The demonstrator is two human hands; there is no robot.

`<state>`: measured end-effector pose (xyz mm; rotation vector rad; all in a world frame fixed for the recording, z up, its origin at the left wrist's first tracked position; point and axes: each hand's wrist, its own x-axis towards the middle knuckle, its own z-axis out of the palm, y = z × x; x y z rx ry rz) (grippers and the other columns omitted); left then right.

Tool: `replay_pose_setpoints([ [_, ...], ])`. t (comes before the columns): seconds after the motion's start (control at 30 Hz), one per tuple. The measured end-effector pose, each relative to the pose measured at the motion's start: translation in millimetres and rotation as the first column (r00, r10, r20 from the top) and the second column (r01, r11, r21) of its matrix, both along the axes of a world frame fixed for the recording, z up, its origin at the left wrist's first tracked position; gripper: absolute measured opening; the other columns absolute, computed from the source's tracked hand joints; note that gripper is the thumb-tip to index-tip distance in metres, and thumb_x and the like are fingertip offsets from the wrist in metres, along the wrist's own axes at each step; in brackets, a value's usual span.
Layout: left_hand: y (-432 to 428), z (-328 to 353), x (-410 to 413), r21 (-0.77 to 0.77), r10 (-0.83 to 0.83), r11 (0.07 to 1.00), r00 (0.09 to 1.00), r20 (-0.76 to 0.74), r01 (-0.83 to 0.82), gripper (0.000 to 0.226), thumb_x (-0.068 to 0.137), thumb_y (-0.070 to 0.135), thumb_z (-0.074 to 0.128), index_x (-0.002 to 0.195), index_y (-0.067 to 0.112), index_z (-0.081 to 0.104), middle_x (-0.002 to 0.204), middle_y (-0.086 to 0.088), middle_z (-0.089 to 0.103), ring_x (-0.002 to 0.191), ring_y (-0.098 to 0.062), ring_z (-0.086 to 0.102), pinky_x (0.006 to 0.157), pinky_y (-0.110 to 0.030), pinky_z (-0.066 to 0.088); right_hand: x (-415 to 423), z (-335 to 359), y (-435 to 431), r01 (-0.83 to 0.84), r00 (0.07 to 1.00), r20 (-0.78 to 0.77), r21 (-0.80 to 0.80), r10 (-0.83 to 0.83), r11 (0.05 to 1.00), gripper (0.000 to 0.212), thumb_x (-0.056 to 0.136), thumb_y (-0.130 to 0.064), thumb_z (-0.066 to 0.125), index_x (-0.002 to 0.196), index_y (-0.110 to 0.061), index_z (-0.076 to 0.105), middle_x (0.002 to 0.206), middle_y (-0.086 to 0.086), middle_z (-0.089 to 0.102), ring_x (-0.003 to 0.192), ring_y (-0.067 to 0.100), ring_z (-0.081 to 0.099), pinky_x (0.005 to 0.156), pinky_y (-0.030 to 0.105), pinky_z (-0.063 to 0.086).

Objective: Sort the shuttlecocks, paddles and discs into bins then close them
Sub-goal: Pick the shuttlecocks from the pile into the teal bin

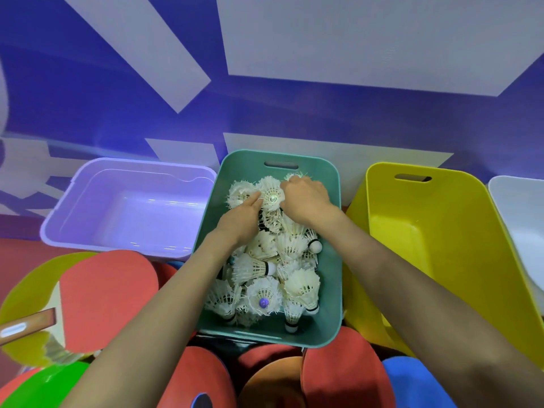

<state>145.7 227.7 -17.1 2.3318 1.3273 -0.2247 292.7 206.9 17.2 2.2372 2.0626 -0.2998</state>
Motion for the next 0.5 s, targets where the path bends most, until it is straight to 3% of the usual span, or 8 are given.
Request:
replay_pose_setpoints([
  [0.1, -8, 11, 3, -0.045, -0.03, 0.999, 0.999, -0.037, 0.029, 0.056, 0.094, 0.003, 0.036, 0.148, 0.016, 0.024, 0.159, 0.003, -0.001, 0.14, -0.022, 0.028, 0.11, -0.038, 0.032, 4, -3, -12, -0.022, 1.0, -0.025, -0.128, 0.019, 0.992, 0.039, 0.092, -0.015, 0.05, 0.131, -0.01, 0.043, 0.127, 0.011, 0.05, 0.118, 0.028, 0.046, 0.09, 0.039, 0.042],
  [0.2, -22, 29, 1, 0.018, -0.007, 1.0, 1.0, 0.009, 0.007, 0.05, 0.096, 0.017, 0.044, 0.144, 0.021, 0.032, 0.159, 0.0, 0.006, 0.138, -0.025, 0.031, 0.108, -0.041, 0.035, 8, 4, -20, -0.063, 0.994, -0.094, -0.108, 0.053, 0.992, 0.049, 0.092, -0.021, 0.052, 0.138, -0.013, 0.036, 0.139, 0.01, 0.041, 0.127, 0.03, 0.039, 0.102, 0.044, 0.038],
  [0.37, -59, 55, -9, 0.127, 0.059, 0.989, 0.994, 0.09, -0.071, 0.046, 0.095, 0.028, 0.05, 0.139, 0.021, 0.041, 0.153, 0.0, 0.025, 0.134, -0.024, 0.036, 0.101, -0.04, 0.038, 10, 33, -59, -0.046, 0.971, -0.225, 0.131, 0.075, 0.99, 0.047, 0.092, -0.02, 0.051, 0.137, -0.016, 0.041, 0.14, 0.007, 0.043, 0.129, 0.027, 0.038, 0.104, 0.041, 0.035],
  [0.5, -107, 67, -11, 0.206, 0.086, 0.965, 0.938, 0.336, -0.162, 0.035, 0.092, 0.024, 0.054, 0.126, 0.018, 0.054, 0.138, 0.001, 0.046, 0.122, -0.02, 0.047, 0.096, -0.037, 0.043, 11, 54, -112, -0.064, 0.921, -0.339, 0.355, 0.193, 0.933, 0.038, 0.092, -0.023, 0.054, 0.129, -0.015, 0.051, 0.131, 0.003, 0.05, 0.123, 0.023, 0.044, 0.102, 0.04, 0.038],
])
